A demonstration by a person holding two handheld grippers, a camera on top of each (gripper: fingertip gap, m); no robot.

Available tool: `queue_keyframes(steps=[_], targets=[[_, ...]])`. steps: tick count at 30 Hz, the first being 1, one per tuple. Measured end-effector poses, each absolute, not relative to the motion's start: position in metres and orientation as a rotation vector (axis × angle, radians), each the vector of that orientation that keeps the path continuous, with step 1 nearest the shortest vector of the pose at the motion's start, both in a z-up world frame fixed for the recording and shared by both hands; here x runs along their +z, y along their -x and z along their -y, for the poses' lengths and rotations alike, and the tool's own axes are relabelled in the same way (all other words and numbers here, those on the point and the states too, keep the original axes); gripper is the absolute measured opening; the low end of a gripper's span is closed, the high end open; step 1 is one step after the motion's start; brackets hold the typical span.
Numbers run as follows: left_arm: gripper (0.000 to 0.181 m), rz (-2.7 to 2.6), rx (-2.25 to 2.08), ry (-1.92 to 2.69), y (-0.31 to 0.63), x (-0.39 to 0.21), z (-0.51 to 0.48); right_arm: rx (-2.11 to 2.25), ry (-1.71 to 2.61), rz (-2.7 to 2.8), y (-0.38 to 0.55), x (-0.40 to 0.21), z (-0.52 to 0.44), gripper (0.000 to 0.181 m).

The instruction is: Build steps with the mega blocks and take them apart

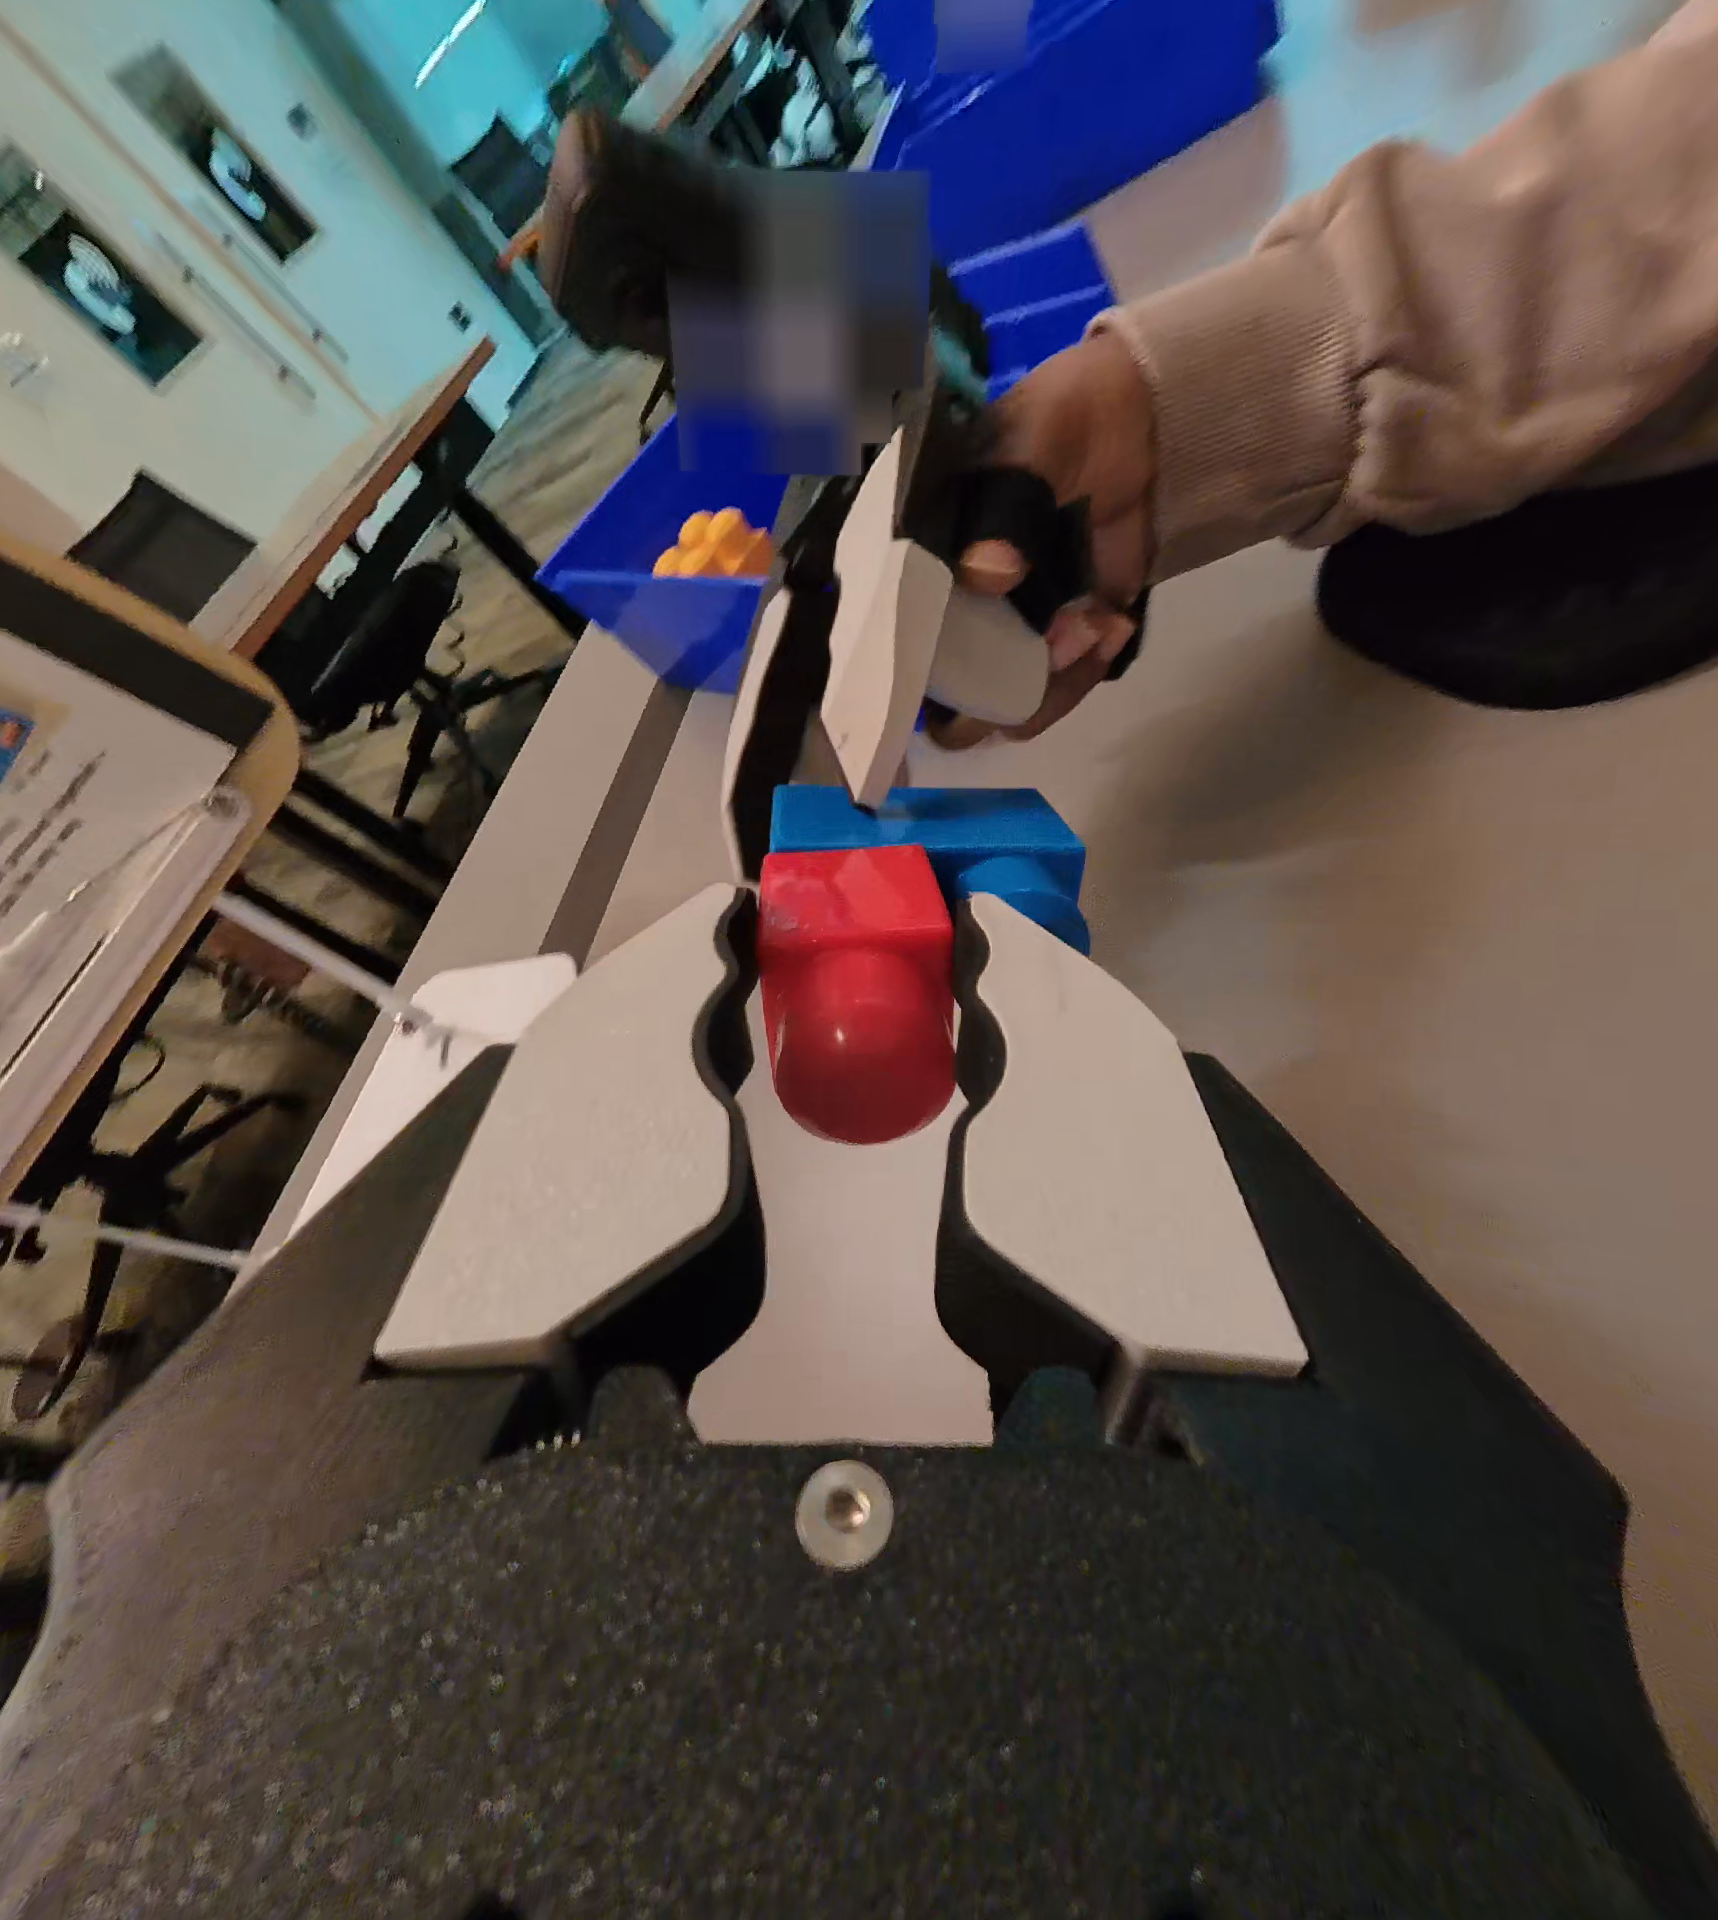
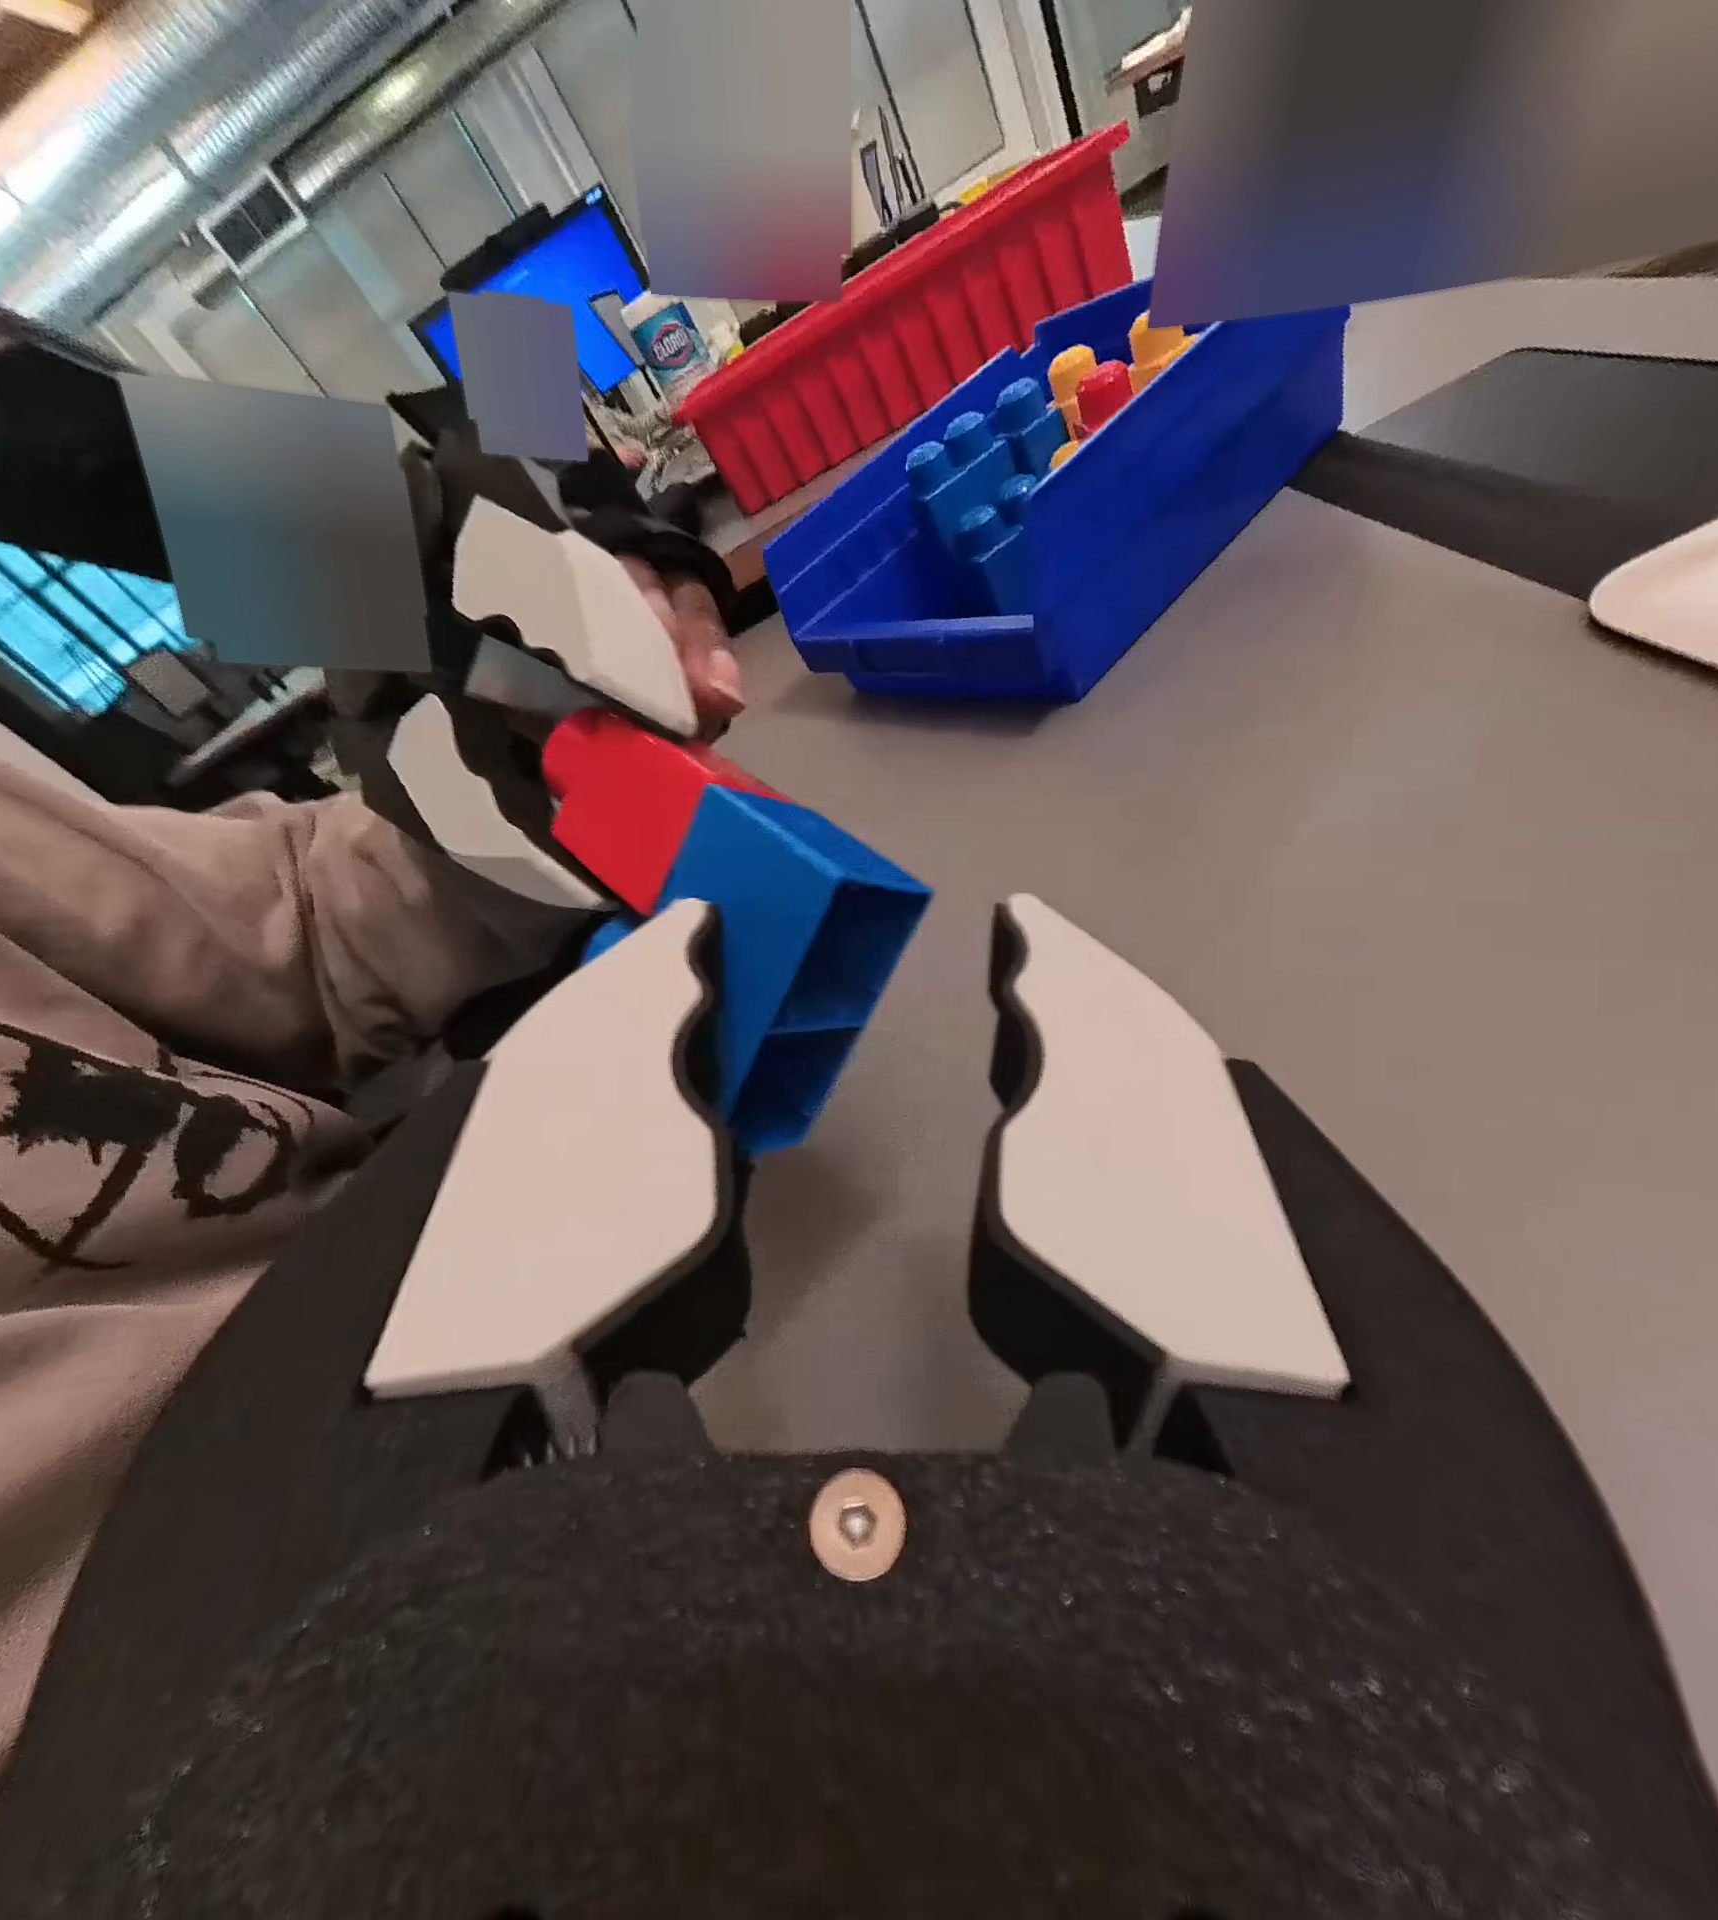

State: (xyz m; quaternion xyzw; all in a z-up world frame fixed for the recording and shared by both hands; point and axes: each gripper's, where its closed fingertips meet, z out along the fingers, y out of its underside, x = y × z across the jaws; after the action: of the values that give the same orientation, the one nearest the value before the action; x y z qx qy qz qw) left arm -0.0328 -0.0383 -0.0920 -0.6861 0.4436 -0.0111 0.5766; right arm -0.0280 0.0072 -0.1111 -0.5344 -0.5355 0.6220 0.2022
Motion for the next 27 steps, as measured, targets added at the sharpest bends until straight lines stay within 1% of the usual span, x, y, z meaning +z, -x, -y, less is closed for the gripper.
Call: queue_keyframes(steps=[1, 3, 5, 6, 7, 8, 10, 11, 12, 15, 18, 21, 27], targets=[[0.036, -1.056, -0.051, 1.576, 0.029, -0.090, 0.043, 1.737, 1.483, 1.518, 0.027, -0.112, -0.005, 0.059], [0.036, -1.082, -0.092, 1.523, 0.021, -0.086, 0.051, 1.832, 1.462, 1.600, 0.020, -0.116, 0.009, 0.074], [0.036, -1.117, -0.139, 1.478, 0.012, -0.084, 0.059, 2.050, 1.400, 1.724, 0.009, -0.116, 0.037, 0.079], [0.036, -1.130, -0.158, 1.458, 0.008, -0.083, 0.062, 2.123, 1.369, 1.774, 0.005, -0.117, 0.048, 0.077], [0.036, -1.140, -0.173, 1.441, 0.004, -0.082, 0.065, 2.172, 1.326, 1.817, 0.003, -0.118, 0.058, 0.068], [0.036, -1.138, -0.194, 1.415, 0.001, -0.079, 0.067, 2.237, 1.261, 1.846, 0.000, -0.114, 0.067, 0.051], [0.036, -1.077, -0.227, 1.384, 0.004, -0.069, 0.068, 2.318, 1.199, 1.786, 0.001, -0.103, 0.067, 0.046], [0.037, -1.019, -0.246, 1.379, 0.009, -0.064, 0.065, 2.349, 1.141, 1.712, 0.000, -0.092, 0.062, 0.039], [0.040, -0.941, -0.285, 1.370, 0.014, -0.057, 0.062, 2.331, 1.110, 1.638, 0.002, -0.084, 0.054, 0.038], [0.059, -0.689, -0.499, 1.334, 0.026, -0.041, 0.054, 2.304, 0.991, 1.434, 0.000, -0.059, 0.036, 0.036], [0.063, -0.541, -0.690, 1.331, 0.025, -0.043, 0.046, 2.312, 0.858, 1.199, -0.004, -0.030, 0.024, 0.037], [0.059, -0.471, -0.821, 1.342, 0.013, -0.051, 0.041, 2.296, 0.805, 1.081, -0.002, -0.018, 0.024, 0.036], [0.037, -0.380, -0.885, 1.360, -0.002, -0.050, 0.030, 2.148, 0.805, 1.025, 0.015, -0.020, 0.033, 0.037]])
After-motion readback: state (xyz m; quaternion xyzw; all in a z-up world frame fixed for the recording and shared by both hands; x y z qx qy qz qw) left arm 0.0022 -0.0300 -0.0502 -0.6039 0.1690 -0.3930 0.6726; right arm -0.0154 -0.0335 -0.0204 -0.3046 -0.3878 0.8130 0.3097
